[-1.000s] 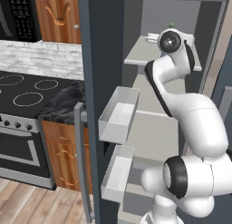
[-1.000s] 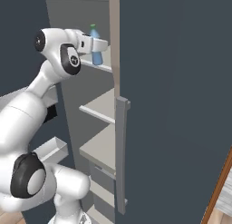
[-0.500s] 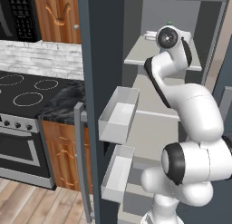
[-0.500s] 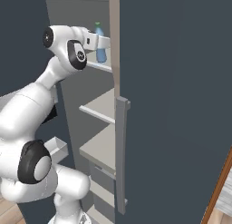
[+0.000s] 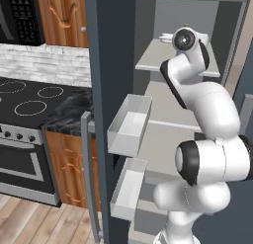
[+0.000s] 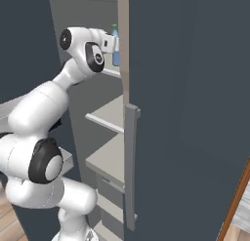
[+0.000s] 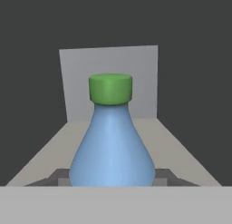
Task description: Take the bottled waters from the counter and place them in the freezer to freeze. Close the freezer door after placing the bottles.
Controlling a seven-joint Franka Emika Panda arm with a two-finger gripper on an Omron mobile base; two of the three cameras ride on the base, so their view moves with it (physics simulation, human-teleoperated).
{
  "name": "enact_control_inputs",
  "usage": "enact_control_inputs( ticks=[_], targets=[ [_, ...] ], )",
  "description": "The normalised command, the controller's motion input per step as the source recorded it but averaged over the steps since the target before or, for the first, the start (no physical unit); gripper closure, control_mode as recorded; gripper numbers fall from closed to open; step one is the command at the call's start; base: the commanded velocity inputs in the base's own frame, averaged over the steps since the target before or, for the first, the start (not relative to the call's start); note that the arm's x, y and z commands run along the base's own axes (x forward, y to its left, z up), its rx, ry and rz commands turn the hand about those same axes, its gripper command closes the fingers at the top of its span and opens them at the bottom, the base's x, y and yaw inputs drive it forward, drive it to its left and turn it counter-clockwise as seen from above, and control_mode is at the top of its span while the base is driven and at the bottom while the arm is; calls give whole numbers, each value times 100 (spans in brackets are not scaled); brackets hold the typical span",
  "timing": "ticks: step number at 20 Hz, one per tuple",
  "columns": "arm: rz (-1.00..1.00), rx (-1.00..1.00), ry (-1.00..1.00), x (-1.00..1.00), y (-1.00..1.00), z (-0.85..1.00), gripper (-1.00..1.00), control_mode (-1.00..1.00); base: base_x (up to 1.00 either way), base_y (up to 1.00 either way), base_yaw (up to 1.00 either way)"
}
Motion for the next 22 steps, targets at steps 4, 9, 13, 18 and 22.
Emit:
enact_control_inputs(
  ticks=[4,9,13,18,22],
  targets=[
    [0,0,0,38,-24,-11,100,-100,0,0,0],
    [0,0,0,41,-27,-10,100,-100,0,0,0],
    [0,0,0,41,-22,-11,100,-100,0,0,0],
    [0,0,0,31,-6,-13,100,-100,0,0,0],
    [0,0,0,28,0,-15,100,-100,0,0,0]
  ],
)
